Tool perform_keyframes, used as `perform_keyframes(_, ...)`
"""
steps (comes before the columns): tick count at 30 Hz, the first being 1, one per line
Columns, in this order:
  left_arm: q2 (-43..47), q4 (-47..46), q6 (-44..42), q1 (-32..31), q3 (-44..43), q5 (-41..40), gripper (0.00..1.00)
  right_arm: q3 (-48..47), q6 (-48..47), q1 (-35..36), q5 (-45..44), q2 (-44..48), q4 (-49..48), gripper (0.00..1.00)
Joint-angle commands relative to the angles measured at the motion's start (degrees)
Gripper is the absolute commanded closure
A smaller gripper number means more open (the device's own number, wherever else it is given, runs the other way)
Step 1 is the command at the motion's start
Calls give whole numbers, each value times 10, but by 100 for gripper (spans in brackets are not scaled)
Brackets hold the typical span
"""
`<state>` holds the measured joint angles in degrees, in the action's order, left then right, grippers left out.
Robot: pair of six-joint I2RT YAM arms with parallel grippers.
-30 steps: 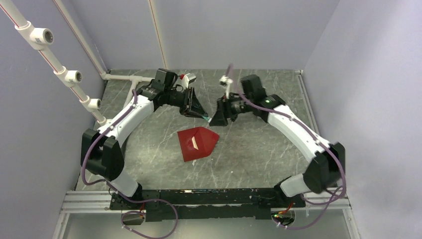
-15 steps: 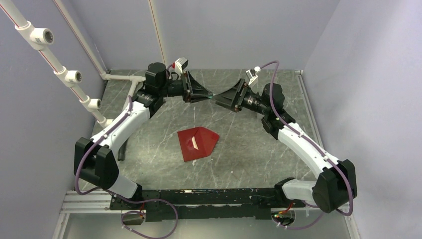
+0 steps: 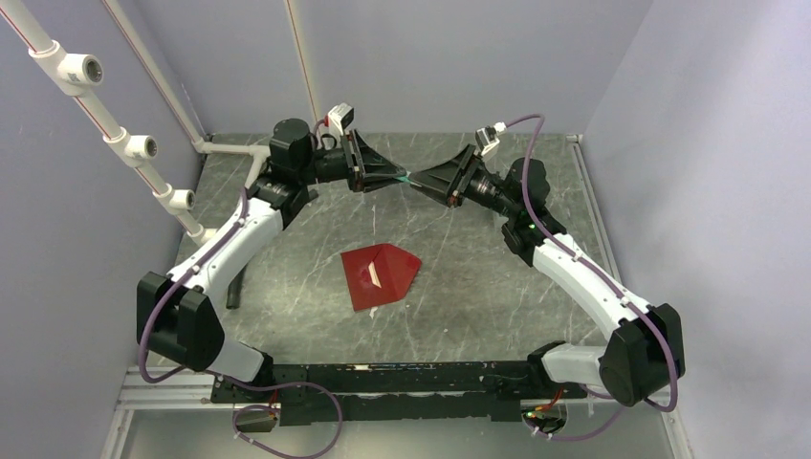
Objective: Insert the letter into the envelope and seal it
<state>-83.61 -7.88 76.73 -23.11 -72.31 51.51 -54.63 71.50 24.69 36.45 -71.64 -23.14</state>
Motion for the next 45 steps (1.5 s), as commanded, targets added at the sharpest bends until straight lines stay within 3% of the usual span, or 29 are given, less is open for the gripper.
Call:
perform_keyframes(1, 25, -25, 5, 4, 14, -3, 98, -19, 7, 1, -4, -2, -24, 55)
perform_keyframes(5, 28, -42, 15, 8, 25, 0, 98, -24, 4, 1, -3, -1, -13, 64)
perform_keyframes(14, 32, -27, 5, 10, 26, -8, 98, -28, 40, 2, 23, -16, -61, 66)
perform_keyframes(19, 35, -24, 6, 19, 26, -4, 98, -31, 45, 1, 37, -20, -81, 100)
perform_keyframes(28, 69, -101, 88, 99, 82, 16, 98, 3, 24, -63, 91, 20, -142, 100)
perform_keyframes(35, 95, -65, 64, 126, 90, -1, 98, 7, -23, -98, 130, 38, -125, 100)
perform_keyframes(37, 93, -64, 58, 127, 86, 4, 98, -11, -81, -103, 128, 37, -39, 100)
perform_keyframes(39, 91, -32, 28, 127, 72, 5, 98, -50, -189, -105, 88, 33, 122, 100)
perform_keyframes(42, 93, 69, -62, 126, 38, -10, 98, -119, -326, -104, -30, 3, 358, 100)
perform_keyframes(45, 86, 173, -151, 122, 5, -24, 98, -152, -385, -105, -157, -29, 491, 100)
